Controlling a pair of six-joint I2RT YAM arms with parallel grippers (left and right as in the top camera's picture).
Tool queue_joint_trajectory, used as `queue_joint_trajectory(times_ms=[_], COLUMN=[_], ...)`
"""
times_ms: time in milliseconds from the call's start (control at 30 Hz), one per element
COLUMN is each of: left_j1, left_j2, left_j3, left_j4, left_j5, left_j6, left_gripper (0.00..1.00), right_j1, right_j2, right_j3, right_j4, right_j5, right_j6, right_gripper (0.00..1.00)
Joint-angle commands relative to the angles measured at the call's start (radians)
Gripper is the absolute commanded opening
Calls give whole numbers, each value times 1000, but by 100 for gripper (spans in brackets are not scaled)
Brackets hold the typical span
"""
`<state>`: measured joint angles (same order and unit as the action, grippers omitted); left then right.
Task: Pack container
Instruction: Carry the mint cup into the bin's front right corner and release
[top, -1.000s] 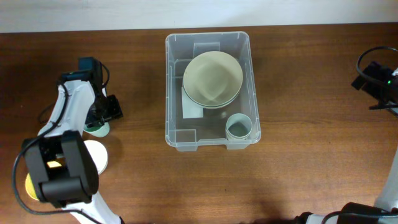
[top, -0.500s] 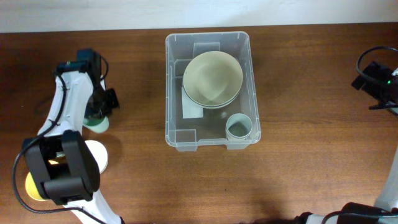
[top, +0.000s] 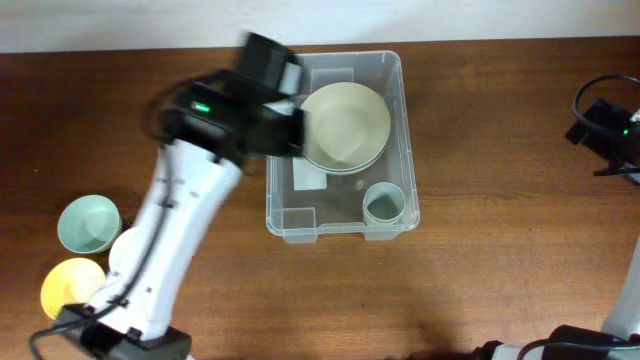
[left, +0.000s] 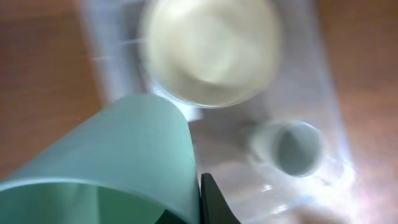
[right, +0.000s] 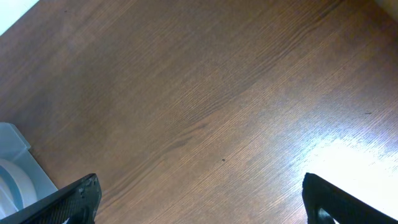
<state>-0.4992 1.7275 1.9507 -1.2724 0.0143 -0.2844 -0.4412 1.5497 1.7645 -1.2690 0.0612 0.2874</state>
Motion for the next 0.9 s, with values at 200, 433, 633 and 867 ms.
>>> queue_joint_trajectory(times_ms=[200, 433, 633, 867], left_j1=[-278, -338, -356, -356], left_j2=[111, 162, 203, 256], left_j3=[0, 0, 0, -1], left_j4=[94, 106, 114, 117], left_j5=[31, 36, 50, 107], left_j6=[-36, -36, -35, -36], left_gripper=[1, 0, 1, 1], right_j1=[-4, -4, -4, -4], right_j2=[3, 3, 3, 3], right_j3=[8, 8, 8, 8], right_j4=[-3, -3, -4, -4], right_j5=[-5, -5, -5, -5], right_j6=[6, 6, 6, 6], right_gripper=[99, 99, 99, 99])
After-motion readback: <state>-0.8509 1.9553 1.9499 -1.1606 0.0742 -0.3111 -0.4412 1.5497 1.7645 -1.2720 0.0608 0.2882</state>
